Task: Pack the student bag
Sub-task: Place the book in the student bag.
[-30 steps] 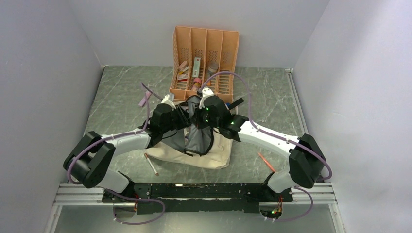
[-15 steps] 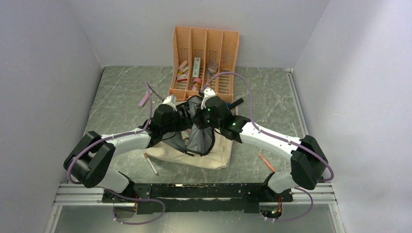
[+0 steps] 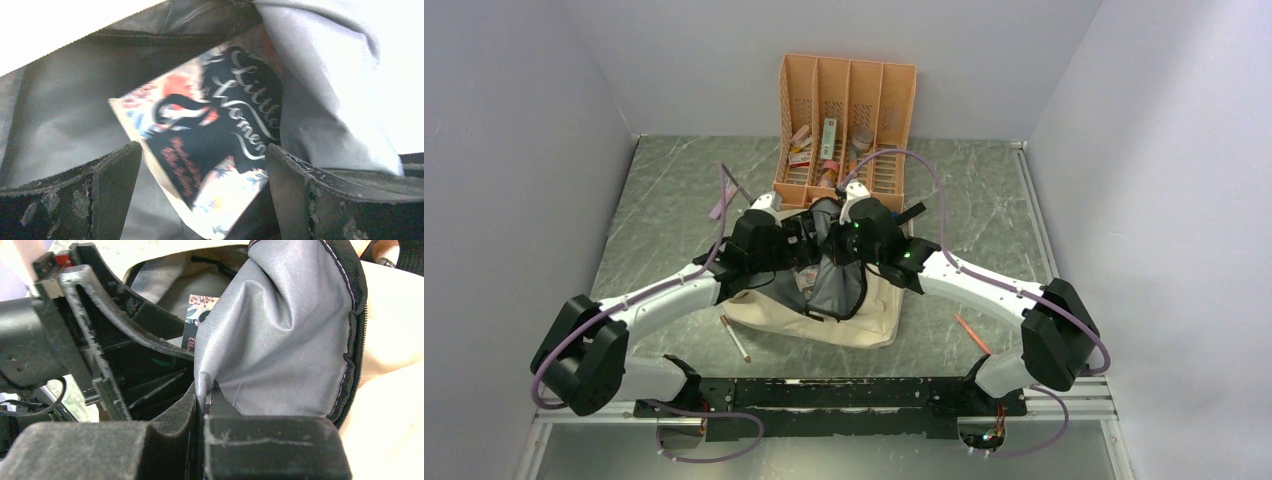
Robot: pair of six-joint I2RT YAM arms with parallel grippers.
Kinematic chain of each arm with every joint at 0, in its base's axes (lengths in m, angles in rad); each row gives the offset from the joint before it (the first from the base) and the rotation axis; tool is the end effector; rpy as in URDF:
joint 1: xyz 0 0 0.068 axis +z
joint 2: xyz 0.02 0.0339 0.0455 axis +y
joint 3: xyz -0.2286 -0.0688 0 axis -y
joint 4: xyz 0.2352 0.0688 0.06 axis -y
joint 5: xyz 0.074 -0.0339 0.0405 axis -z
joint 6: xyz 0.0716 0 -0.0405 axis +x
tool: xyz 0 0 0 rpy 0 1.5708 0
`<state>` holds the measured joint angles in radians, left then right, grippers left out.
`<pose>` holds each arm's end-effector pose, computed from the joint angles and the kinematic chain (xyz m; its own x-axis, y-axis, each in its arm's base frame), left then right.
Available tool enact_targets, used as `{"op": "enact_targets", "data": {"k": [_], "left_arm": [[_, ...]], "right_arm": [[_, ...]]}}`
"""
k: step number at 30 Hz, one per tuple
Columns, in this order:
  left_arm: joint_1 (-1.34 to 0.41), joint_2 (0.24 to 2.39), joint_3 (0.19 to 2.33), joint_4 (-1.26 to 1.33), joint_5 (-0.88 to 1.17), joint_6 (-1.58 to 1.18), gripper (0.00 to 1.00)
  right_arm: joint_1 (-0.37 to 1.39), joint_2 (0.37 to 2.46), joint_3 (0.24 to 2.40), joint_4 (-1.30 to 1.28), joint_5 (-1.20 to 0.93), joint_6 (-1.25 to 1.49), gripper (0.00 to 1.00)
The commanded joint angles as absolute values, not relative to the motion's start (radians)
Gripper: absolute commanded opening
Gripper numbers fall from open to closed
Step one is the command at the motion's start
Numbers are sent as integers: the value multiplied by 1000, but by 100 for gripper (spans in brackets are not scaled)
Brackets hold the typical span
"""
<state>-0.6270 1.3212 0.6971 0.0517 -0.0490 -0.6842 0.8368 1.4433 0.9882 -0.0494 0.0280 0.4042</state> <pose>0.2545 -0.1801 0.1674 -0.6892 -0.2802 -0.6682 0.1510 0.8464 -0.5107 0.2400 0.2630 0.2204 -0.5831 -0.0595 -0.8102 -0.5400 0.7735 0.3318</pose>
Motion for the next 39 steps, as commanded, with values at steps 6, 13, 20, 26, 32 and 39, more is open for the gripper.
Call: {"op": "enact_targets", "data": {"k": [6, 13, 20, 26, 32, 39], "left_arm": [[-637, 1277, 689, -23, -27, -678, 96], [-638, 1321, 725, -79, -62, -684, 90], [-638, 1363, 742, -112, -88, -686, 91], [-638, 1414, 718, 46, -11, -674, 76], [-652, 1473, 743, 175, 105, -640, 57], [-659, 1489, 752, 219, 164, -592, 60]], "right_arm": [[818, 1424, 982, 23, 19, 405, 0], [817, 1408, 977, 14, 16, 406, 0], [818, 1402, 967, 16, 6, 414, 0], [818, 1402, 962, 24, 4, 418, 0], [818, 1402, 958, 26, -15, 419, 0], [818, 1396, 959, 5, -7, 403, 0]]}}
